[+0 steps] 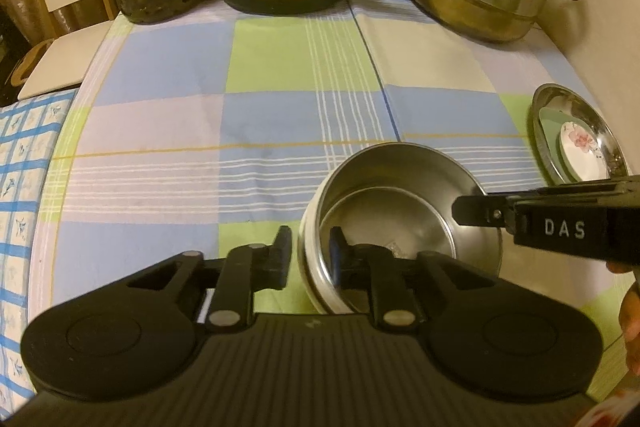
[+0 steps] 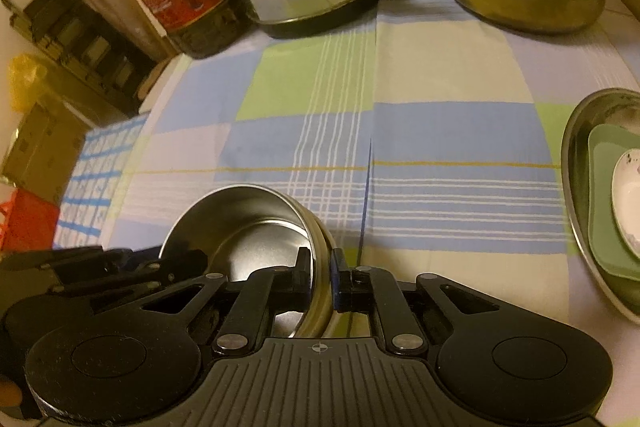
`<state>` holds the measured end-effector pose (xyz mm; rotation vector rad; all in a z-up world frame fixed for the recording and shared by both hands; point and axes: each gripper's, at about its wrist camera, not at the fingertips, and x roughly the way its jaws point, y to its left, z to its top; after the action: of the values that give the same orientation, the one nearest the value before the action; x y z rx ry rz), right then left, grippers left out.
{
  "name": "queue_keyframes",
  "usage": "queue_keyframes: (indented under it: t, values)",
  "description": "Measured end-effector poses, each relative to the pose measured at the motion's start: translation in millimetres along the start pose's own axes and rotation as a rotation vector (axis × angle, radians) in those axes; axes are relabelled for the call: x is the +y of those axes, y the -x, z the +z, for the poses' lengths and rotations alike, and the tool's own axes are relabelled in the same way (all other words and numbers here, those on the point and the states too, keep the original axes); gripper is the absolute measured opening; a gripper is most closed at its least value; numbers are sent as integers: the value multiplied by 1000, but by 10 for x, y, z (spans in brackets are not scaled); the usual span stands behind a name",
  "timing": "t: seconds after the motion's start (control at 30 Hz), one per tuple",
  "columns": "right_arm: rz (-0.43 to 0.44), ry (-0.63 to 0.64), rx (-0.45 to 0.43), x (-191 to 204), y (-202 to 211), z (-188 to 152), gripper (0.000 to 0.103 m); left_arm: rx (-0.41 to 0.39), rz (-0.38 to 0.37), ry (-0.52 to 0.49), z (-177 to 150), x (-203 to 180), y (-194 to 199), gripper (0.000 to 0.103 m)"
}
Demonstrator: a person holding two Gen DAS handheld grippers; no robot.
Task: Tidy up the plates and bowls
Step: 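Close the left gripper on the stacked bowls' rim and lift, then carry the bowl stack with the left gripper toward the steel basin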
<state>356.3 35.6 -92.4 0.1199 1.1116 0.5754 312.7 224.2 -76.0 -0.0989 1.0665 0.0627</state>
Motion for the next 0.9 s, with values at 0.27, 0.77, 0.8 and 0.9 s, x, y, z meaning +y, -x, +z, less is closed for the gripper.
queue_keyframes:
  t: [0.27,0.77,0.8,0.9]
  values:
    - [-16,-29,18,-30,-29,-46,33,17,-2,8,0,20,-35,24]
    - [-35,-63,61,-34,-129,-53,32,63,-41,8,-10,20,-144,22]
    - [-35,-62,67,-28,-141,-54,32,63,-42,7,-4,22,-149,22]
    - [-25,-68,87,-16,-187,-46,25,68,-42,2,19,22,-170,22]
